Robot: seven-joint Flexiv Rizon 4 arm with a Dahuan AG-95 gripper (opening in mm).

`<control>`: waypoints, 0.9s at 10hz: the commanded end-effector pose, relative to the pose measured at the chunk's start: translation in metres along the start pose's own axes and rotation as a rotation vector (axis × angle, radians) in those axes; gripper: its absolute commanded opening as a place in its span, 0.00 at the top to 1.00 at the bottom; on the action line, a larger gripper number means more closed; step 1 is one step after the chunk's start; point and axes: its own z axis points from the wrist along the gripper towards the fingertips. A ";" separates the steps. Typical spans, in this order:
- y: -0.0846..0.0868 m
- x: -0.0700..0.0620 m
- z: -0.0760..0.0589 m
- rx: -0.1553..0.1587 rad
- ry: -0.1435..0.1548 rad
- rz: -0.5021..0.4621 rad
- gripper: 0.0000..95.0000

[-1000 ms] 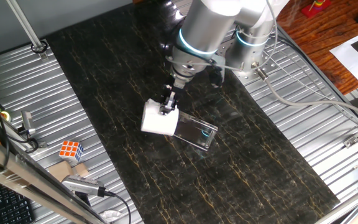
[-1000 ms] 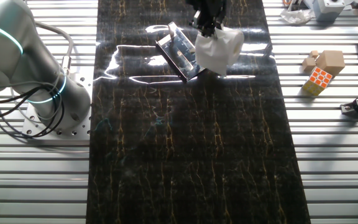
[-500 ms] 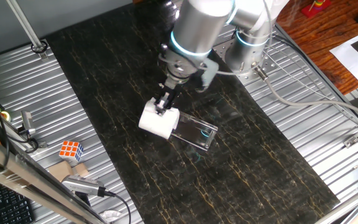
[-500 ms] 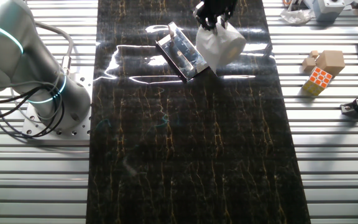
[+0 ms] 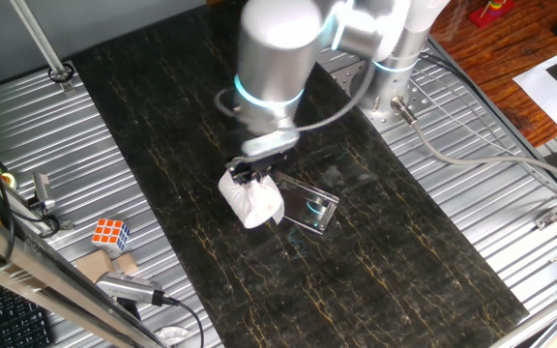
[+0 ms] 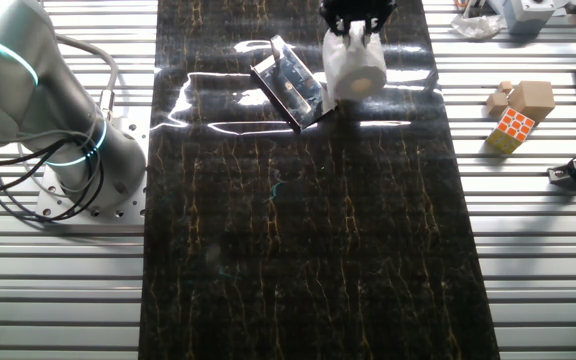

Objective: Take the roll of paper down from the shelf

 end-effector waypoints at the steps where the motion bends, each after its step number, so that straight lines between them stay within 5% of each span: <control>1: -0.006 -0.026 0.010 -0.116 -0.008 0.435 1.00; 2: -0.006 -0.028 0.012 -0.114 -0.010 0.436 0.80; 3: -0.006 -0.030 0.014 -0.113 -0.010 0.432 0.80; 4: -0.006 -0.032 0.016 -0.110 -0.011 0.405 0.60; 5: -0.006 -0.033 0.016 -0.110 -0.012 0.397 0.60; 6: -0.006 -0.033 0.016 -0.111 -0.016 0.396 0.40; 8: -0.006 -0.035 0.017 -0.107 0.016 0.409 0.40; 9: -0.008 -0.038 0.012 -0.119 0.016 0.489 0.40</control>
